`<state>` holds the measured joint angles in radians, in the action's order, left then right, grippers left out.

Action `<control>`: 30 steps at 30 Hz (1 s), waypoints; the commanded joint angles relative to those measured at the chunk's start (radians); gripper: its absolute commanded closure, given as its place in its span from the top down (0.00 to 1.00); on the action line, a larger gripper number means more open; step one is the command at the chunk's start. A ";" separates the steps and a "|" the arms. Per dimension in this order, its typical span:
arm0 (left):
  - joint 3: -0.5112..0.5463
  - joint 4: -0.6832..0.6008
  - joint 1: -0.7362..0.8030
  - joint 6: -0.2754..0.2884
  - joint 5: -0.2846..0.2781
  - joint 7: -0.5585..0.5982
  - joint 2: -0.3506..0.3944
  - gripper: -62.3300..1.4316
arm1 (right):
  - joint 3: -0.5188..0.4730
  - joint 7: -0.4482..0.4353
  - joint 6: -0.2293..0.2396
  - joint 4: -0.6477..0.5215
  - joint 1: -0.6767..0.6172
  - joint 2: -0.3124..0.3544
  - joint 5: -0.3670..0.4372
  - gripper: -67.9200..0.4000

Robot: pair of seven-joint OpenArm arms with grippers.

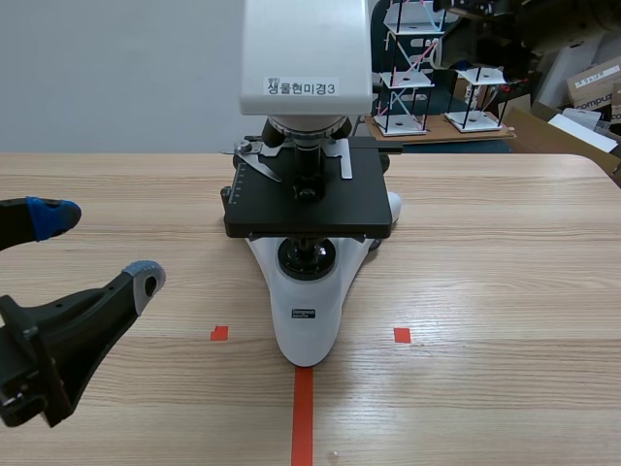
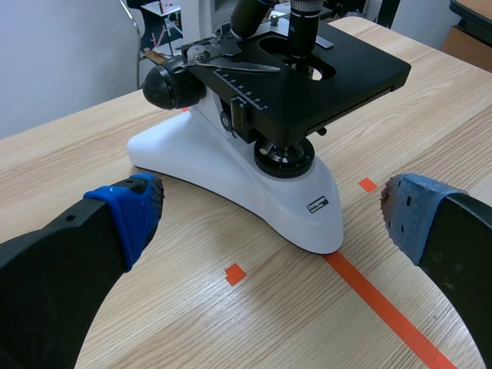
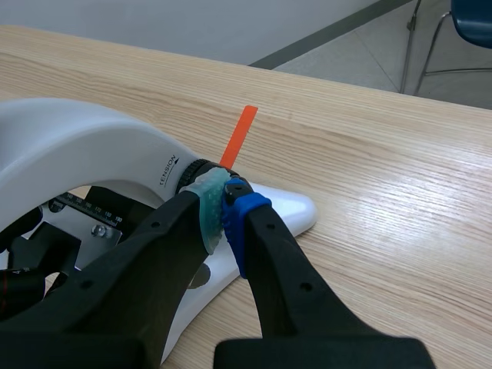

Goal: Return to the home posture

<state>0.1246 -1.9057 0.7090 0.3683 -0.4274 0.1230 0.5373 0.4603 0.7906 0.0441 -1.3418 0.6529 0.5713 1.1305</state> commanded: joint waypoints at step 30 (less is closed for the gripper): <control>-0.001 -0.020 0.003 0.001 -0.007 0.014 -0.005 0.96 | -0.039 0.119 0.083 -0.029 0.026 0.058 0.014 0.51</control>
<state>0.1246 -1.9057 0.7090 0.3683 -0.4274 0.1234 0.5373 0.4549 0.9092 0.1230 -1.3422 0.6533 0.5995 1.1347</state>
